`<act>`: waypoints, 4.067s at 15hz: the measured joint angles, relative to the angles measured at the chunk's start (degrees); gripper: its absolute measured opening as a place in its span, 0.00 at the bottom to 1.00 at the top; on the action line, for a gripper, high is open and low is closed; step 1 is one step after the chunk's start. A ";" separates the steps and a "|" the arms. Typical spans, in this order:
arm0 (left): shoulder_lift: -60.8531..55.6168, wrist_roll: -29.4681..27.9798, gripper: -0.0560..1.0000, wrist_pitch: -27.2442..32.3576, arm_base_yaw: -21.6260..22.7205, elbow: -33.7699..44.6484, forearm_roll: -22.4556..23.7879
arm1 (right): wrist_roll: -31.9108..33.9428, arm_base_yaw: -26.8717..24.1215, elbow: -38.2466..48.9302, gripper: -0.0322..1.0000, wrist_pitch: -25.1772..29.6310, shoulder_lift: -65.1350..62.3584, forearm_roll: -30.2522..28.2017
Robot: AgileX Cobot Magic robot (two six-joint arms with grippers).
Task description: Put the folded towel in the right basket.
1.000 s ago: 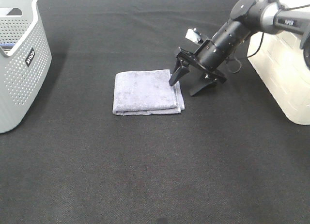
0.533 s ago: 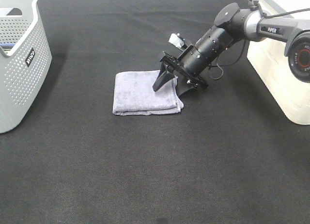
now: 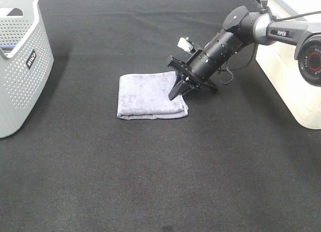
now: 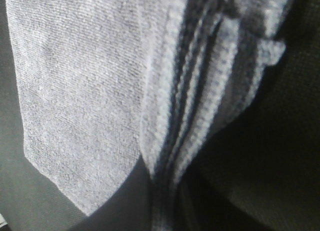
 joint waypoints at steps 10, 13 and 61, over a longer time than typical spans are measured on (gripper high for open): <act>0.00 0.00 0.97 0.00 0.00 0.00 0.00 | 1.09 0.00 -9.57 0.10 1.78 -17.99 -12.15; 0.00 0.00 0.97 0.00 0.00 0.00 0.00 | 1.38 -0.52 -10.03 0.10 2.01 -25.04 -20.00; 0.00 0.00 0.97 0.00 0.00 0.00 0.00 | 10.31 -10.60 63.60 0.71 2.01 -87.03 -31.80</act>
